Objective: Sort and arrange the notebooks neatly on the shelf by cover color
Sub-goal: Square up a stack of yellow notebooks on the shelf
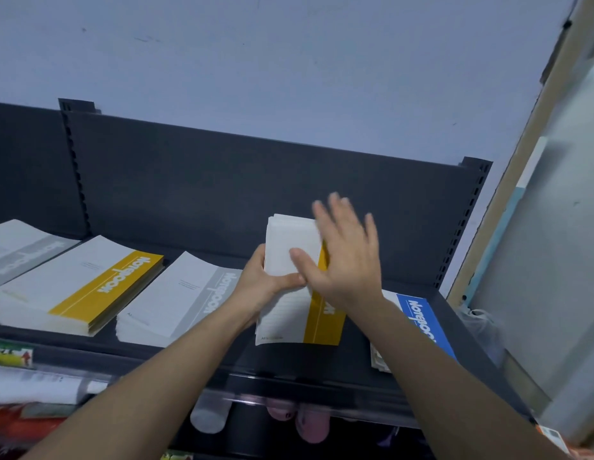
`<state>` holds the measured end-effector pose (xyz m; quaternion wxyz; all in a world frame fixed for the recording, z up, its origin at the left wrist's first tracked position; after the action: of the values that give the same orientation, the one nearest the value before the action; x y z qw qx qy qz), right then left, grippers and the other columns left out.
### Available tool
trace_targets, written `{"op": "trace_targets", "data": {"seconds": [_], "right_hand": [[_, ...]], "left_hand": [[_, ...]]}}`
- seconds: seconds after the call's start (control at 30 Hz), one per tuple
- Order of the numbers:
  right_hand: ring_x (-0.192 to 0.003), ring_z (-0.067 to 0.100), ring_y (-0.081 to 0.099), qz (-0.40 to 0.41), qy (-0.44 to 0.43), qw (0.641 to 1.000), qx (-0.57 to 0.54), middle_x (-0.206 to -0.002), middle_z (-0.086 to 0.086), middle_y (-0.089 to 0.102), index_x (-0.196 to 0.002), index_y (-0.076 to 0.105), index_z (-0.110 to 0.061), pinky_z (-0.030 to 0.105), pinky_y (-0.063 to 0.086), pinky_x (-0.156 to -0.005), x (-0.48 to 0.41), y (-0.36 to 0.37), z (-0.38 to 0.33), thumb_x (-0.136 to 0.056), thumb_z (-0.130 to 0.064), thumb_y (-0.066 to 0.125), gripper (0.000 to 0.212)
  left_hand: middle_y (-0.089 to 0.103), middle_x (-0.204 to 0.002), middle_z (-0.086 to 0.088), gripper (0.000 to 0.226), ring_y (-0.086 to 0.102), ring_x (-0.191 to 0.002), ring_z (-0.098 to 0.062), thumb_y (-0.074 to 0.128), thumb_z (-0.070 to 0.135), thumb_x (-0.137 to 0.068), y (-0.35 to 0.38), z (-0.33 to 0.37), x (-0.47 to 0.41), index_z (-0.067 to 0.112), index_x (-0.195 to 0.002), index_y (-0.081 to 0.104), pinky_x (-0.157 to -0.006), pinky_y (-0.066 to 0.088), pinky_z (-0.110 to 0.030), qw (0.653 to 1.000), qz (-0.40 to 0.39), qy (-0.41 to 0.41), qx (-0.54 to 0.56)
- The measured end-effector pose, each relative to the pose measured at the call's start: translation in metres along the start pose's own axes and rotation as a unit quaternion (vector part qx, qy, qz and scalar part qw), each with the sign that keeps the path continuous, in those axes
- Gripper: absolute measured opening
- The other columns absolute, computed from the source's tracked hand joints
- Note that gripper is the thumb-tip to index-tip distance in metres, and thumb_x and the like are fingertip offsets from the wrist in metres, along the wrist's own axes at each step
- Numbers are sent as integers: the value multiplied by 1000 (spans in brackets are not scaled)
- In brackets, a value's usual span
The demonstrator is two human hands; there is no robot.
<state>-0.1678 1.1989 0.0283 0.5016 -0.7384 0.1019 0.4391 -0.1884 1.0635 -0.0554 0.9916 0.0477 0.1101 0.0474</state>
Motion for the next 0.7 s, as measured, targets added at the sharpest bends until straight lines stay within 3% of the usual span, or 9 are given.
{"op": "trace_targets", "data": {"seconds": [0.07, 0.13, 0.23, 0.4, 0.47, 0.53, 0.6, 0.7], "right_hand": [[-145, 15, 26, -77, -30, 995, 55, -154, -1, 35, -146, 37, -23, 41, 6, -120, -10, 7, -4, -89, -65, 38, 71], [-140, 16, 36, -50, -21, 998, 41, -147, -1, 46, -141, 46, -20, 42, 14, -119, -16, -1, -6, -89, -65, 35, 70], [-141, 15, 34, -89, -34, 995, 40, -149, -1, 44, -143, 42, -19, 38, 15, -118, -14, 4, -9, -89, -64, 39, 70], [-142, 13, 31, -86, 5, 996, 19, -149, -3, 43, -144, 41, -20, 39, 15, -119, -13, 4, 1, -82, -68, 40, 78], [-142, 16, 31, -54, 77, 992, -81, -150, -2, 40, -146, 37, -21, 41, 22, -118, -11, 1, 14, -82, -64, 56, 79], [-145, 18, 23, -28, 206, 952, -225, -156, -2, 27, -151, 23, -25, 46, 26, -116, -2, 4, 37, -76, -59, 68, 93], [-148, 20, 15, -51, 275, 914, -293, -161, -3, 11, -153, 9, -26, 49, 24, -117, 9, 17, 47, -72, -59, 73, 108], [-149, 18, 7, 13, 187, 968, -168, -162, 0, 6, -153, 14, -21, 48, 10, -120, 5, 9, 39, -75, -71, 58, 103]], "left_hand": [[66, -117, -4, 71, 63, -109, -19, 86, 5, -65, 0, 0, -1, 15, -126, 51, -84, 57, -35, 1000, -13, 0, 7], [66, -116, -4, 72, 63, -110, -20, 87, 8, -62, -1, -2, -1, 16, -125, 52, -88, 56, -41, 1000, -18, -2, 8], [67, -115, -1, 67, 64, -107, -16, 86, 5, -65, -3, -1, 0, 18, -122, 53, -86, 57, -34, 1000, -14, 5, 1], [66, -116, -3, 64, 63, -108, -16, 82, 2, -68, -2, -1, -1, 17, -123, 53, -84, 57, -32, 1000, -14, 6, 4], [66, -116, -5, 64, 64, -107, -18, 82, 1, -68, -2, -1, -1, 14, -124, 52, -80, 57, -29, 1000, -11, 4, 11], [65, -116, -3, 64, 63, -106, -15, 83, 4, -69, -1, 1, -1, 16, -123, 51, -76, 55, -23, 1000, -9, 12, 6], [64, -116, -1, 66, 62, -106, -14, 85, 8, -67, -2, 1, -1, 18, -121, 50, -78, 54, -25, 1000, 0, 15, 4], [64, -115, 0, 72, 62, -108, -16, 87, 16, -57, -1, 3, -2, 22, -119, 51, -85, 56, -35, 1000, -4, 21, 3]]}}
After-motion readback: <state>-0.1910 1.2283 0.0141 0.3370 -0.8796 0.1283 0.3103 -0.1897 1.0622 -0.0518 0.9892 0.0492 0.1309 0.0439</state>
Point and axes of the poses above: each hand's wrist, its own x-axis away from the middle knuckle, its own y-axis out of the palm, z = x × y, the point moved 7 cm from there along -x, towards the middle knuckle
